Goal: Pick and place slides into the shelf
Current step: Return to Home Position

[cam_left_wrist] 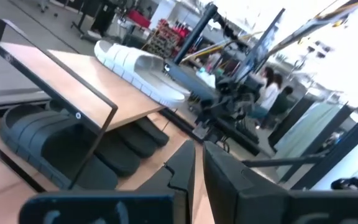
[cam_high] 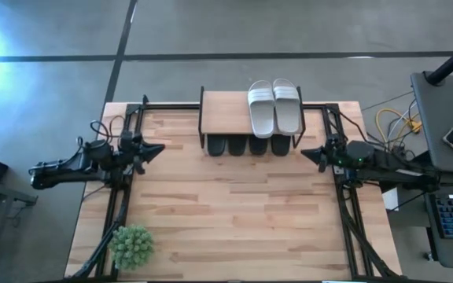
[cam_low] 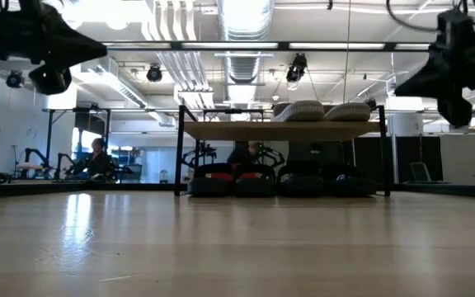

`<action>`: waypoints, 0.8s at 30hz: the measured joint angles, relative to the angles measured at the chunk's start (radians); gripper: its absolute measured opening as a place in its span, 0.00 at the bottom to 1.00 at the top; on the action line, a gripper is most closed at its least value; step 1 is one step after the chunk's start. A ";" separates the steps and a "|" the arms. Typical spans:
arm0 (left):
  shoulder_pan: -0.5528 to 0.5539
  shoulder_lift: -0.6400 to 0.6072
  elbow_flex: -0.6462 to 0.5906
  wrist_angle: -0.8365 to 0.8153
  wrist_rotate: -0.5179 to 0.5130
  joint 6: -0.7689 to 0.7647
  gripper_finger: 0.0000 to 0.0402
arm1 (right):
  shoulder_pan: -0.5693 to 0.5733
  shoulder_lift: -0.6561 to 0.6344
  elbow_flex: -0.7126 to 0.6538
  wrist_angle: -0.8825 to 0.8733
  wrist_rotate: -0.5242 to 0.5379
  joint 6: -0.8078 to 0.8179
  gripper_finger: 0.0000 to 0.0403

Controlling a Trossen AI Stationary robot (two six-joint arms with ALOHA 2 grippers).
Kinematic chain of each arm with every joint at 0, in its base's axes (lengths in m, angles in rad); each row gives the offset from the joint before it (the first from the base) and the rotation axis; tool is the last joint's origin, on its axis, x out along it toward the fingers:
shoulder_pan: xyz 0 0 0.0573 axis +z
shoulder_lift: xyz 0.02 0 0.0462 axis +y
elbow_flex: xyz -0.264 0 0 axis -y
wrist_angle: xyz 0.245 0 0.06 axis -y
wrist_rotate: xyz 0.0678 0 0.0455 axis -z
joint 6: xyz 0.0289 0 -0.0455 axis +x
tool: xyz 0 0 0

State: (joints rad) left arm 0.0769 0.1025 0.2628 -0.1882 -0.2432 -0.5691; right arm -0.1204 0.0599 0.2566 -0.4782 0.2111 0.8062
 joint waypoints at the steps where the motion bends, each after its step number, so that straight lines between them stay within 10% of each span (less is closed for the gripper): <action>1: 0.000 -0.021 -0.011 0.001 0.001 -0.002 0.04 | 0.000 0.000 -0.006 0.000 0.021 0.033 0.02; 10: 0.000 -0.053 -0.070 0.007 -0.021 -0.014 0.04 | 0.000 0.019 -0.020 0.002 0.048 0.174 0.02; 15: 0.000 -0.021 -0.081 0.125 -0.006 0.045 0.04 | 0.002 0.042 -0.047 0.246 -0.001 -0.102 0.02; 18: 0.000 -0.016 -0.080 0.252 0.088 0.240 0.04 | 0.002 0.061 -0.075 0.470 -0.243 -0.363 0.02; 24: 0.001 -0.069 -0.080 0.270 0.363 0.517 0.04 | 0.001 0.057 -0.160 0.586 -0.274 -0.443 0.02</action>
State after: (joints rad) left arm 0.0776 0.0332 0.1831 0.0816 0.1196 -0.0526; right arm -0.1198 0.1166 0.0970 0.1081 -0.0634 0.3630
